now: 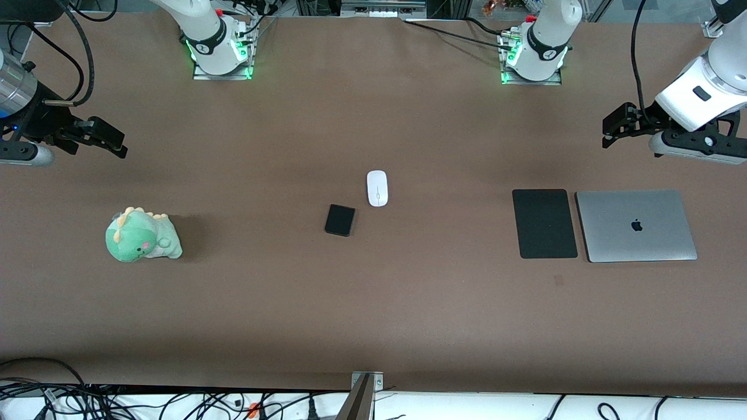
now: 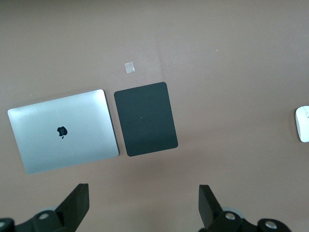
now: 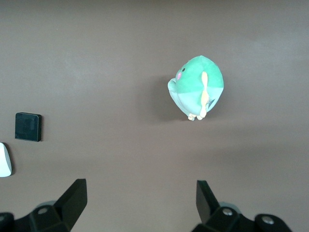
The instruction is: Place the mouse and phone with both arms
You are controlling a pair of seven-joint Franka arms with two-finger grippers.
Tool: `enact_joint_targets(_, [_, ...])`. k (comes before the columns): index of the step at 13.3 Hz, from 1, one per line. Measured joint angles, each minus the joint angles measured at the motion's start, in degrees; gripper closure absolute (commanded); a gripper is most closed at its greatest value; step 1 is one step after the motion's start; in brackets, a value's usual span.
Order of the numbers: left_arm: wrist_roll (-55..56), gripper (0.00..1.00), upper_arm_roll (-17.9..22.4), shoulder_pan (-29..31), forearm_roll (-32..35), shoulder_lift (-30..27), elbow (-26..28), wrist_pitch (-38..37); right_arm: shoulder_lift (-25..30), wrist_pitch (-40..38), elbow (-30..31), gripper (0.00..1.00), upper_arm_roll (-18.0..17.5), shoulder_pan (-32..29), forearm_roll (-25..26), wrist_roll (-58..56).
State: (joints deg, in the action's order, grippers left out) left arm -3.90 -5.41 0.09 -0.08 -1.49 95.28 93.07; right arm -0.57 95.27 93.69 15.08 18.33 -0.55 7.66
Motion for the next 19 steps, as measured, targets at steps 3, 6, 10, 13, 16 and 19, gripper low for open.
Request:
enact_joint_targets(3, [0.01,0.0,0.03,0.01,0.0,0.0,0.0,0.0,-0.03,0.43,0.0,0.0,0.0,0.0,0.0,0.0])
enact_joint_targets(6, [0.0,0.0,0.03,0.01,0.0,0.1,0.0,0.0,-0.22,0.89,0.0,0.0,0.0,0.0,0.0,0.0])
enact_joint_targets(10, [0.0,0.0,0.03,0.01,0.0,0.58,0.0,0.0,-0.32,1.03,0.0,0.0,0.0,0.04,0.0,0.0])
enact_joint_targets(13, [0.0,0.0,0.03,0.01,0.0,0.72,0.0,-0.02,-0.33,1.11,0.0,0.0,0.0,0.04,0.0,0.0])
enact_joint_targets(16, [-0.13,0.0,-0.35,-0.44,0.0,2.7,0.06,-0.4,-0.33,1.58,0.0,0.0,-0.03,0.06,0.0,0.0])
enact_joint_targets(19, [-0.08,0.0,-1.5,-1.66,-0.01,7.84,0.21,-1.27,-0.34,1.76,-0.01,0.0,-0.05,0.11,0.0,0.0])
